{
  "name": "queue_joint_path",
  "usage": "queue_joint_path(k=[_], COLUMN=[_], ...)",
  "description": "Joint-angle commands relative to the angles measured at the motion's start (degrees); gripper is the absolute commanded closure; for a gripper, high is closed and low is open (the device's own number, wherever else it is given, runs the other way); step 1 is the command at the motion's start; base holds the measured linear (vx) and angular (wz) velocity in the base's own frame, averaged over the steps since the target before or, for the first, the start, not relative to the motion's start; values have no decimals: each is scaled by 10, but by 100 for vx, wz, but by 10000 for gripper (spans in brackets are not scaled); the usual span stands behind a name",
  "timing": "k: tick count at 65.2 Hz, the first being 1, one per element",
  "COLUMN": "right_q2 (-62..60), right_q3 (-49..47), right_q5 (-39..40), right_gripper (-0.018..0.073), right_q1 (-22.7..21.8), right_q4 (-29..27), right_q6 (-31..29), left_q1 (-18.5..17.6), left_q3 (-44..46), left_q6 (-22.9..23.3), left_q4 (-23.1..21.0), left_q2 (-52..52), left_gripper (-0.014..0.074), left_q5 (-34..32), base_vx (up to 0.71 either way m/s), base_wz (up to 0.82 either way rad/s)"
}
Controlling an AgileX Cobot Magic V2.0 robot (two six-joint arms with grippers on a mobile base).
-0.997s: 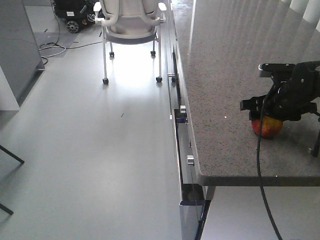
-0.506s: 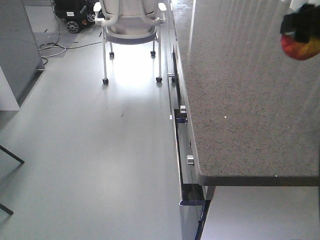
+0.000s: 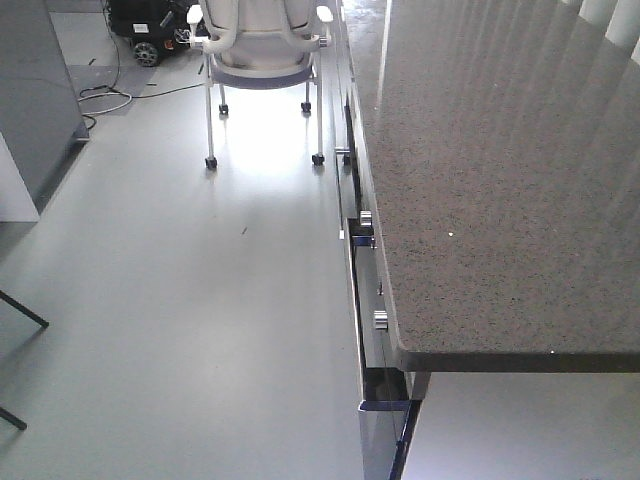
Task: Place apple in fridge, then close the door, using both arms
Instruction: 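Lift the apple off the countertop with the right gripper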
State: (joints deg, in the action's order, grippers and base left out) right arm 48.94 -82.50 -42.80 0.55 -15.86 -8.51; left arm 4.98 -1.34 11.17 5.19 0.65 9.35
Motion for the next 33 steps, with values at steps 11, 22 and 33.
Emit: queue_joint_path(k=[11,22,33], right_q2=[-2,-2,-2], right_q3=[-14,-14,-14], right_q5=[26,26,26], right_gripper=[429,429,429], right_q1=[0,0,0], right_q4=[-6,-6,-6], right_q6=[-6,-6,-6], left_q1=[-5,-5,-5], left_q3=[10,10,10], left_q6=[5,5,5], left_q4=[0,0,0], left_q2=[8,8,8], left_gripper=[603,603,603], left_q5=[-39,-39,-39], base_vx=[0,0,0], base_wz=[0,0,0])
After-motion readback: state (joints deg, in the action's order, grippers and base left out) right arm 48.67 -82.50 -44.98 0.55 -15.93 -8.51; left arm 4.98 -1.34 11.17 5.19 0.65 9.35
